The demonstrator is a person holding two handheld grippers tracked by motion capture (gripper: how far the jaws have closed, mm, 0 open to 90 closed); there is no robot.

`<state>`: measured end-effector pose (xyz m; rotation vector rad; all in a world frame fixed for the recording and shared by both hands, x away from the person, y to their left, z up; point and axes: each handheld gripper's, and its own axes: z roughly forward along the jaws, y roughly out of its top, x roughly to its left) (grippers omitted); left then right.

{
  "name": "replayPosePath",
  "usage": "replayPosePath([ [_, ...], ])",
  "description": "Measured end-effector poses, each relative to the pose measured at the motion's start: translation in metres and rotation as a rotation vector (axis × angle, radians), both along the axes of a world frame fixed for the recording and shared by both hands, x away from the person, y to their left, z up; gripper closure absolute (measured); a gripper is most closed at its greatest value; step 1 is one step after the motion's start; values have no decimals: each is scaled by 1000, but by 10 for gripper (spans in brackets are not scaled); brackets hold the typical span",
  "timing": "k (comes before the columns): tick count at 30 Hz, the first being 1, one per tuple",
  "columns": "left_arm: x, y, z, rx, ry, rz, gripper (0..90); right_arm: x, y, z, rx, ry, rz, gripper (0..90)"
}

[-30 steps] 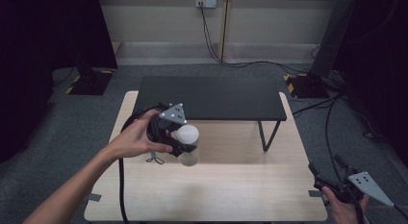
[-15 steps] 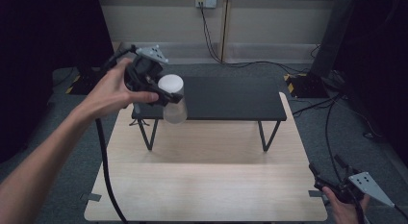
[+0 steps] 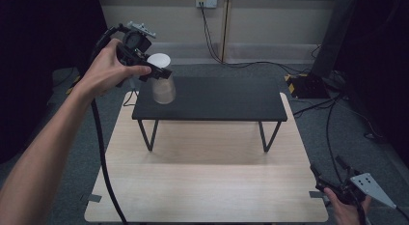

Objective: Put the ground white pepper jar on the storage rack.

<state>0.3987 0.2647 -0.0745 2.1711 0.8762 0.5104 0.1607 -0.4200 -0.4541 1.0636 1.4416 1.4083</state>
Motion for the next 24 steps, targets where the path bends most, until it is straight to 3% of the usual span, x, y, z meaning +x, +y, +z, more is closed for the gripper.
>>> replayPosePath([
  [9, 33, 3, -19, -19, 6, 128, 335, -1, -3, -1, 5, -3, -8, 77],
  [11, 39, 0, -23, 2, -4, 146, 335, -1, -3, -1, 6, -2, -7, 78],
  [14, 50, -3, -28, 22, 16, 185, 335, -2, -3, -1, 9, -4, -9, 78],
  [19, 61, 2, -38, -21, 18, 238, 335, -3, -4, -1, 11, -9, -14, 78],
  [24, 66, 5, -44, -26, -7, 292, 335, -4, -5, -2, 15, -18, -21, 78],
])
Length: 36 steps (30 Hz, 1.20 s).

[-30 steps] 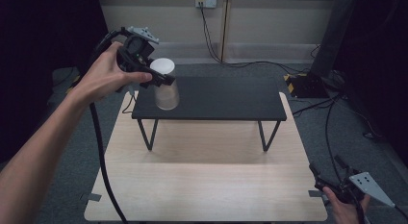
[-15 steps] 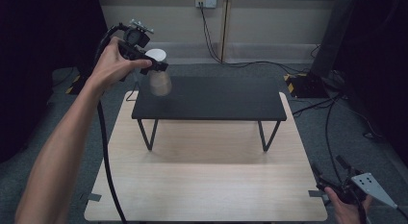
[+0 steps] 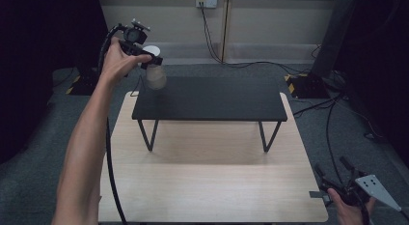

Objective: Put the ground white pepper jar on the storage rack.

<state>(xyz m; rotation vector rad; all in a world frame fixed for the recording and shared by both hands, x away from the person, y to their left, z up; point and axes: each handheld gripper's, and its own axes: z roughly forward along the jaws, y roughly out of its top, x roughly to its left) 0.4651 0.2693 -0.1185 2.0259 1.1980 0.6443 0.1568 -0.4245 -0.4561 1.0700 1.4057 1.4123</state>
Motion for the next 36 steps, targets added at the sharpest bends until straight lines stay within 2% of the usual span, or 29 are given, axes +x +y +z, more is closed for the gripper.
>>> replayPosePath([
  [6, 12, 2, -6, 13, 36, 8, 335, 0, 0, 0, 0, 1, -2, 77],
  [12, 18, 1, -12, 12, 46, 6, 335, 0, 0, 0, -1, 1, -2, 77],
  [15, 21, 0, -15, 6, 56, 10, 335, -1, -1, 0, 1, 0, -1, 78],
  [17, 20, 3, -19, -20, 49, 14, 335, -1, -1, 0, 2, 0, 0, 78],
  [19, 19, 9, -24, -53, 40, 24, 334, -1, -1, 0, 4, 0, -1, 78],
  [22, 16, 12, -25, -52, 32, 21, 327, -1, -2, 0, 2, -3, 0, 78],
  [25, 15, 12, -24, -65, 43, 32, 142, -1, -1, 0, 6, -1, 2, 78],
  [27, 12, 17, -25, -92, 39, 26, 86, -1, -1, 1, -1, -2, 5, 77],
  [28, 11, 20, -24, -102, 37, 19, 85, -1, -1, 1, -1, -3, 5, 78],
  [32, 4, 25, -20, -91, 19, -7, 78, -1, -1, 1, 2, -2, 2, 78],
  [34, -8, 31, -17, -103, -22, -5, 78, -1, -1, 0, 1, -1, 4, 78],
  [36, -13, 35, -14, -112, -35, -9, 78, -1, 0, 1, 1, -3, 3, 77],
])
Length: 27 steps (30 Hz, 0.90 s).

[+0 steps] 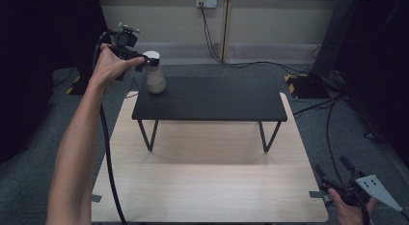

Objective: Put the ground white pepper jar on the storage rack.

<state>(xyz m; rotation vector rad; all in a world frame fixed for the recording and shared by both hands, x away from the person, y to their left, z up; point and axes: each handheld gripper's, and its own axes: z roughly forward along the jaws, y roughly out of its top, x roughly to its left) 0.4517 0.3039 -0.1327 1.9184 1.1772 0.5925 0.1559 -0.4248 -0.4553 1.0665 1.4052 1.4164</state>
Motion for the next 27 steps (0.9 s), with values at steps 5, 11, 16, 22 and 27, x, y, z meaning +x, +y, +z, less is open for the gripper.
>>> replayPosePath([
  [5, -32, 13, 14, -26, -74, -7, 72, 0, 1, 0, 2, -1, 1, 78],
  [11, -65, 25, 17, -52, -142, -34, 62, 0, 3, 1, 0, -7, 5, 78],
  [16, -103, 38, 14, -61, -190, -95, 60, 0, 3, 2, 0, -10, 7, 77],
  [22, -147, 50, 5, -67, -247, -141, 60, 0, 6, 3, 0, -8, 11, 78],
  [27, -177, 57, -3, -69, -277, -165, 57, -1, 7, 3, -2, -12, 12, 78],
])
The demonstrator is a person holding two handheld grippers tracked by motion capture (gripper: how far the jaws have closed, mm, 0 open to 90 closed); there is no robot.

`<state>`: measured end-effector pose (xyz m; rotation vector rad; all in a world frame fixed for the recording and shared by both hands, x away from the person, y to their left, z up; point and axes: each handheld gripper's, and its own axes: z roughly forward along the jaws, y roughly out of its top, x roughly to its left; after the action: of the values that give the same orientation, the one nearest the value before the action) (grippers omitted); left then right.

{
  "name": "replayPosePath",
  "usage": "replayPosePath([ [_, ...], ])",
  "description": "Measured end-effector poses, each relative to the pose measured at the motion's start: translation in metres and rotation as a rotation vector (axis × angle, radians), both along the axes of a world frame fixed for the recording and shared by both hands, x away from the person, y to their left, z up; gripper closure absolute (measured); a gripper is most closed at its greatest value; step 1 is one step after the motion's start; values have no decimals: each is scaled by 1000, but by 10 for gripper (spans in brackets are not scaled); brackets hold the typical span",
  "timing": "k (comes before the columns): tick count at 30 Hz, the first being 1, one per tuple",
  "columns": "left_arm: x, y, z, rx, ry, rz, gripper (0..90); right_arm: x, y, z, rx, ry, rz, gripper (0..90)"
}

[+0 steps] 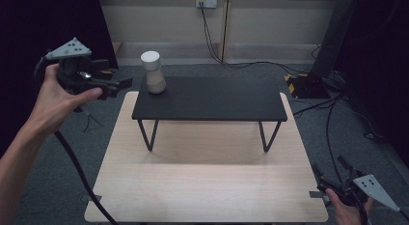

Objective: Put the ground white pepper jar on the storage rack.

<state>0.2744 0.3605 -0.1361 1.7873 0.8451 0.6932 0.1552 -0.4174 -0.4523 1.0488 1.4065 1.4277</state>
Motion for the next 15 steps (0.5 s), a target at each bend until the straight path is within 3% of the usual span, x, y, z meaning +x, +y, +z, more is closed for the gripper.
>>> replayPosePath([
  [3, -19, 5, -7, -20, -9, -11, 54, 0, 1, 0, 1, 0, 0, 78],
  [4, -19, 5, -7, -20, -9, -11, 54, 0, 1, 0, 1, 0, 0, 78],
  [5, -30, 4, -9, 12, -28, -10, 52, 0, 2, 1, 0, 1, 1, 78],
  [8, -38, 8, -13, -15, -21, -28, 46, 1, 2, 0, -2, 1, 0, 78],
  [10, -44, 5, -15, 1, -38, -17, 47, 1, 3, 1, -1, 5, 2, 78],
  [12, -45, 5, -17, -10, -33, -29, 46, 2, 3, 1, -4, 1, 5, 78],
  [14, -46, 2, -18, 13, -35, -24, 47, 3, 3, 1, -1, 3, 9, 78],
  [15, -45, 3, -19, 0, -25, -29, 46, 4, 4, 1, -4, 0, 10, 78],
])
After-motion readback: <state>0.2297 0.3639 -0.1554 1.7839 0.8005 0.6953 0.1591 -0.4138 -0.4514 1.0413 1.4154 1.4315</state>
